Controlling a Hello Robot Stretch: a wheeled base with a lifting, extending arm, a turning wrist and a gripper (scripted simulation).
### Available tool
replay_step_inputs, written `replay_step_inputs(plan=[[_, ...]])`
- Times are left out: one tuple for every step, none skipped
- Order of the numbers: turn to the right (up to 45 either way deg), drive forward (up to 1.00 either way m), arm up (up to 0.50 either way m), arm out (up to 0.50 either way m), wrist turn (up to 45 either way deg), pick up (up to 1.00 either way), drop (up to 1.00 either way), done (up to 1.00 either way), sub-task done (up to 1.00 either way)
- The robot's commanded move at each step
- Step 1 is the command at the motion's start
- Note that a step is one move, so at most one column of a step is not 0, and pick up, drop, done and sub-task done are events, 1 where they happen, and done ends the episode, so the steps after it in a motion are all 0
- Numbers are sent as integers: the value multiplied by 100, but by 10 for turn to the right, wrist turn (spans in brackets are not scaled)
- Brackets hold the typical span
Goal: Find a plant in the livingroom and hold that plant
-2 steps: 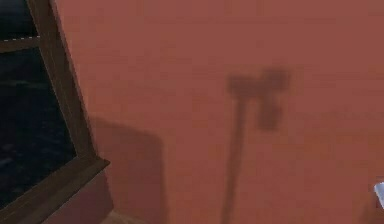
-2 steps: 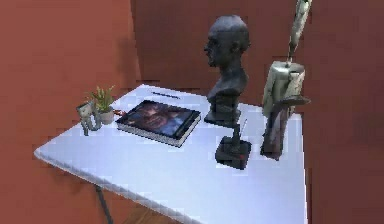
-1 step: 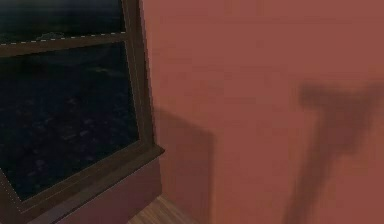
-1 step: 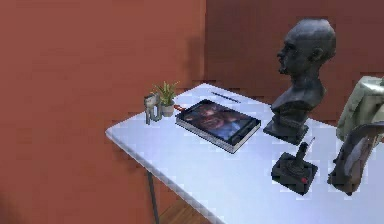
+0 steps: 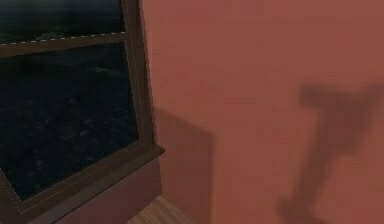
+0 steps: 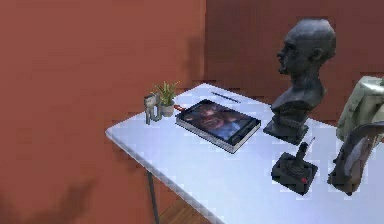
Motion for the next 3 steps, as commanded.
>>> replay_step_inputs(plan=[[0,0,38,0,0,0,0,0,0],[0,0,0,50,0,0,0,0,0],[0,0,0,0,450,0,0,0,0]])
